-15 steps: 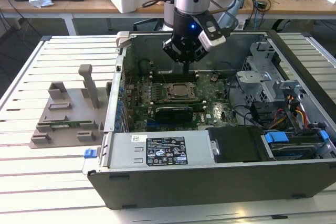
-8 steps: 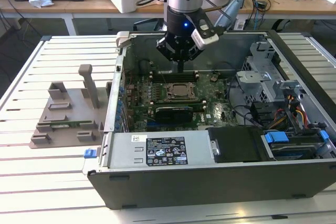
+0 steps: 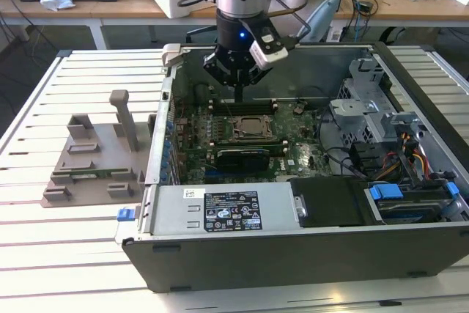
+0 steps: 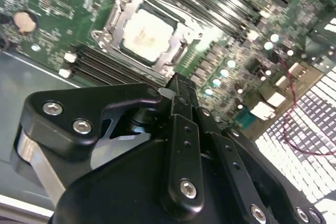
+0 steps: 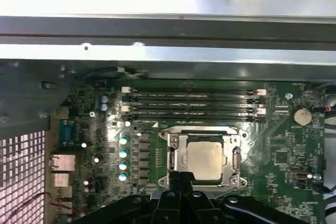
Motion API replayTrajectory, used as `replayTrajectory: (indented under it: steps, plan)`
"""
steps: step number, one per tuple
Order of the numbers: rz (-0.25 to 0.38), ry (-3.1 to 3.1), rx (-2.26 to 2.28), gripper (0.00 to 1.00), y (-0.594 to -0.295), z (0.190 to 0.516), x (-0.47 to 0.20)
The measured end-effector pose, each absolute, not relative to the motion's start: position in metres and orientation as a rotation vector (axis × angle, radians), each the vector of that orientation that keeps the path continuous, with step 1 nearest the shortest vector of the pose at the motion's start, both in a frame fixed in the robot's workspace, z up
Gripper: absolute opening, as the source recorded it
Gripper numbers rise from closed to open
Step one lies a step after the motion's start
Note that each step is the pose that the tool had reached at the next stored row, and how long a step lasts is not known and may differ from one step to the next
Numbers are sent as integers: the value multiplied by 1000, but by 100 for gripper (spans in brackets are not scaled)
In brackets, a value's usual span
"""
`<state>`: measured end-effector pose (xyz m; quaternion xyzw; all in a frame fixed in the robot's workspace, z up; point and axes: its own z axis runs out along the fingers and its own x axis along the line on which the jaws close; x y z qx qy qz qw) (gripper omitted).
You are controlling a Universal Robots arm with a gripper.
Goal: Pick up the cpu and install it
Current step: 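Install the first cpu locking lever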
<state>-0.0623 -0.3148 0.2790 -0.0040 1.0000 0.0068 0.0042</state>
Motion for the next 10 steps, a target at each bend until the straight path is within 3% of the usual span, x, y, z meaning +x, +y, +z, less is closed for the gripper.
replayTrajectory:
  steps: [10]
  plan:
    - [21,3130,-12,11,-300,278,-101]
